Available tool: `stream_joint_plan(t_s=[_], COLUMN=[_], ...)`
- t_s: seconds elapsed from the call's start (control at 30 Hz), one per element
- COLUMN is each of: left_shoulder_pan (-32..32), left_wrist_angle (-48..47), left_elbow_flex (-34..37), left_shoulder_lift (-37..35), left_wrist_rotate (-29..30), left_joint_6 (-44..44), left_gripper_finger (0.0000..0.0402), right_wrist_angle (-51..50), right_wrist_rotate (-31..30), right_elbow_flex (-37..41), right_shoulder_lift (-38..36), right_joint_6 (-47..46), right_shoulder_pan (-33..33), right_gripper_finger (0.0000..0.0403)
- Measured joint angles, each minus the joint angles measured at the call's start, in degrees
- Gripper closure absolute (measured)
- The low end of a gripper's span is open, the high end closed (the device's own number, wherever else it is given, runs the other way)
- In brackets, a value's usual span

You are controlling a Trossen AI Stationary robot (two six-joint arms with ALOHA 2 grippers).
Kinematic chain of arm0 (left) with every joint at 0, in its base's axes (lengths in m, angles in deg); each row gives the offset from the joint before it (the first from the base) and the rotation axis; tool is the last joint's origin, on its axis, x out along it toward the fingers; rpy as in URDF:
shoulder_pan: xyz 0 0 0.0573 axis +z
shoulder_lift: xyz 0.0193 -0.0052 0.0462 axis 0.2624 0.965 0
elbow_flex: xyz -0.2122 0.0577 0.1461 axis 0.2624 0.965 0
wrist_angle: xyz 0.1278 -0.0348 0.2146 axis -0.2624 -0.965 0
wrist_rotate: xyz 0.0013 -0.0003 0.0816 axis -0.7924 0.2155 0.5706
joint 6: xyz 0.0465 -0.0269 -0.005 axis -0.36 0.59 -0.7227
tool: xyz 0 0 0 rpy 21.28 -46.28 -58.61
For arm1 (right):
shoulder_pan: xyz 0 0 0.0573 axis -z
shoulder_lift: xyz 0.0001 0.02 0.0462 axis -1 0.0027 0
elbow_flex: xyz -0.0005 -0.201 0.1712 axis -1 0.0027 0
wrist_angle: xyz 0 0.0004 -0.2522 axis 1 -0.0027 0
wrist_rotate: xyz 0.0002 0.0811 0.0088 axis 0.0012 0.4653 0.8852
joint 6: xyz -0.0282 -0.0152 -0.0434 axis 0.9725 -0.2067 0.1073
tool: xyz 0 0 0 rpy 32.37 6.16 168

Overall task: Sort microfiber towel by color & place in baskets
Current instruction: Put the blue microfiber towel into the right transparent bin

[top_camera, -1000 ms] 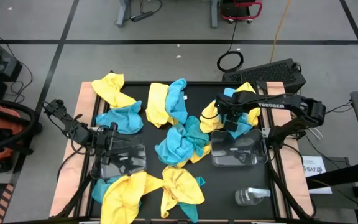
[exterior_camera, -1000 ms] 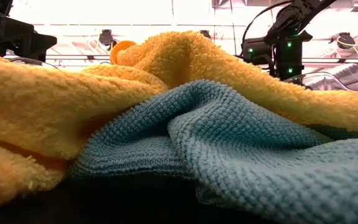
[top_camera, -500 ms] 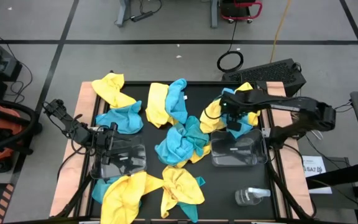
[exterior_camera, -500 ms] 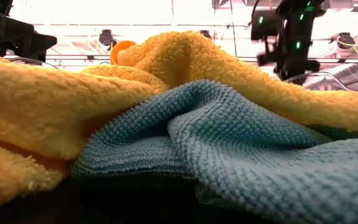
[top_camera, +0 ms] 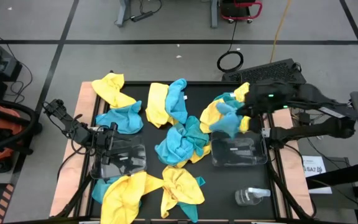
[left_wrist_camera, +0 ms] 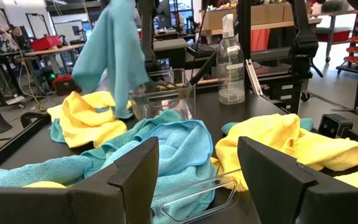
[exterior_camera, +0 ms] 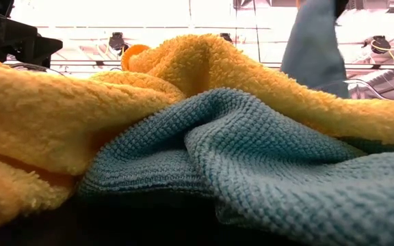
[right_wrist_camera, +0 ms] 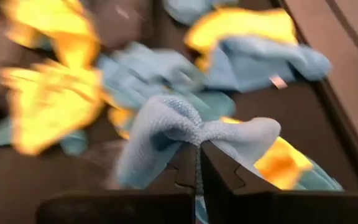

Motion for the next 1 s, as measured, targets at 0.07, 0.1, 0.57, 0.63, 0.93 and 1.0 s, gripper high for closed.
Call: stream_joint_plan(t_s=[0.07, 0.1, 0.57, 0.63, 0.93, 1.0], left_shoulder_pan=[0.0, 0.0, 0.0, 0.0, 0.0, 0.0], left_wrist_angle=[-0.01, 0.0, -0.02, -0.02, -0.02, -0.02], left_elbow_flex=[0.01, 0.0, 0.0, 0.0, 0.01, 0.0], left_shoulder_lift=[0.01, 0.02, 0.0, 0.01, 0.01, 0.0], left_wrist_rotate=[0.01, 0.0, 0.0, 0.0, 0.01, 0.01], left_joint_6=[0.01, 0.02, 0.0, 0.01, 0.0, 0.02], left_gripper_finger=[0.0176, 0.0176, 0.0176, 0.0176, 0.0176, 0.0176], right_wrist_angle=[-0.01, 0.11, -1.33, -3.55, -3.5, -2.29], right_wrist_rotate=[2.42, 3.65, 9.17, 11.01, 14.95, 15.0], right_elbow_flex=[-1.13, -1.41, -1.97, -1.9, 3.14, 6.1], right_shoulder_lift=[-1.64, -2.43, -9.62, -9.36, -9.13, -8.99], right_joint_6=[-0.9, -1.13, -1.45, -2.84, -5.81, -5.85], right_shoulder_pan=[-1.16, -1.64, -3.81, -3.78, -3.78, -3.78], right_gripper_finger=[0.0403, 0.0403, 0.0403, 0.0403, 0.0402, 0.0402])
